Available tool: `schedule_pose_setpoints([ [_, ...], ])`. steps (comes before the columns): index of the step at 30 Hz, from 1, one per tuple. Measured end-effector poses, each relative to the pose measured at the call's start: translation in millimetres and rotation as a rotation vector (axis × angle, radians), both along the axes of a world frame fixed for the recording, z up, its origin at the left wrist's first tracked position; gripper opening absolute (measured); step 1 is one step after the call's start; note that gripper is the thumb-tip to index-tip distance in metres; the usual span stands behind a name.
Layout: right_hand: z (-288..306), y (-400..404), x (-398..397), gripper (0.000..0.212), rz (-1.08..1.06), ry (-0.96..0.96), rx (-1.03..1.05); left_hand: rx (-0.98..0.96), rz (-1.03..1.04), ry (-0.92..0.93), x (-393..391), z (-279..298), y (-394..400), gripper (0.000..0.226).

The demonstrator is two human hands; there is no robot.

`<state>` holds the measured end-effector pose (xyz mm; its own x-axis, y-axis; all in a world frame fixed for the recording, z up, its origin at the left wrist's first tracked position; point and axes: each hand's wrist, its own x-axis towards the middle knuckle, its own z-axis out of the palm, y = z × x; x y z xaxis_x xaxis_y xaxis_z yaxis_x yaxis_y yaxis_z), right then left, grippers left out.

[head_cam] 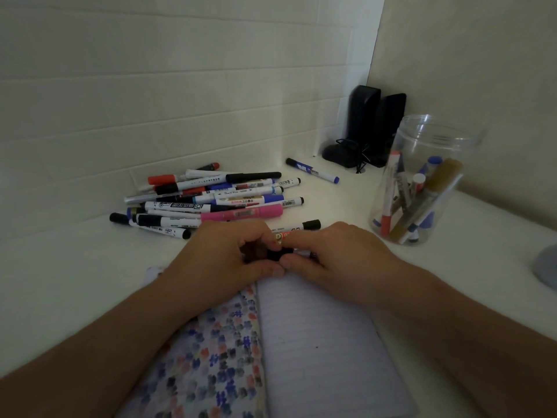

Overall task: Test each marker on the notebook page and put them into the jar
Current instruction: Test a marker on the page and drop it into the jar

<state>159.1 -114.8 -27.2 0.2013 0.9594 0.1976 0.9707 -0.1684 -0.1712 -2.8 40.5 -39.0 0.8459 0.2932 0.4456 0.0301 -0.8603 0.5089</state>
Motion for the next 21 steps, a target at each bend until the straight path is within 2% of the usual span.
schedule_pose_setpoints([
  [2,12,-6,2,0.035,-0.079,0.097,-0.078,-0.006,0.008,0.021,0,-1,-1,0.027],
  [4,19,-14,11,0.030,-0.162,0.311,-0.027,-0.008,0.006,0.069,0,-2,-1,0.027],
  [6,24,-21,22,0.023,-0.234,0.639,0.114,-0.012,-0.016,0.117,1,-4,-1,0.028],
  [8,30,-28,33,0.022,-0.228,1.067,0.221,-0.027,-0.035,0.144,1,-4,-1,0.028],
  [10,33,-33,42,0.035,-0.125,1.490,0.288,-0.035,-0.037,0.160,2,-5,-2,0.027],
  [12,30,-35,47,0.038,0.004,1.711,0.331,-0.045,-0.037,0.178,3,-5,-2,0.027],
  [14,19,-32,50,0.027,0.092,1.724,0.350,-0.052,-0.042,0.199,3,-4,-1,0.026],
  [15,14,-31,51,0.029,0.095,1.692,0.352,-0.052,-0.046,0.209,3,-3,-1,0.026],
  [18,5,-24,46,0.016,-0.028,1.428,0.401,-0.043,-0.050,0.220,3,-3,-2,0.027],
  [21,0,-17,45,0.036,-0.121,1.278,0.427,-0.041,-0.046,0.224,4,-3,-2,0.027],
])
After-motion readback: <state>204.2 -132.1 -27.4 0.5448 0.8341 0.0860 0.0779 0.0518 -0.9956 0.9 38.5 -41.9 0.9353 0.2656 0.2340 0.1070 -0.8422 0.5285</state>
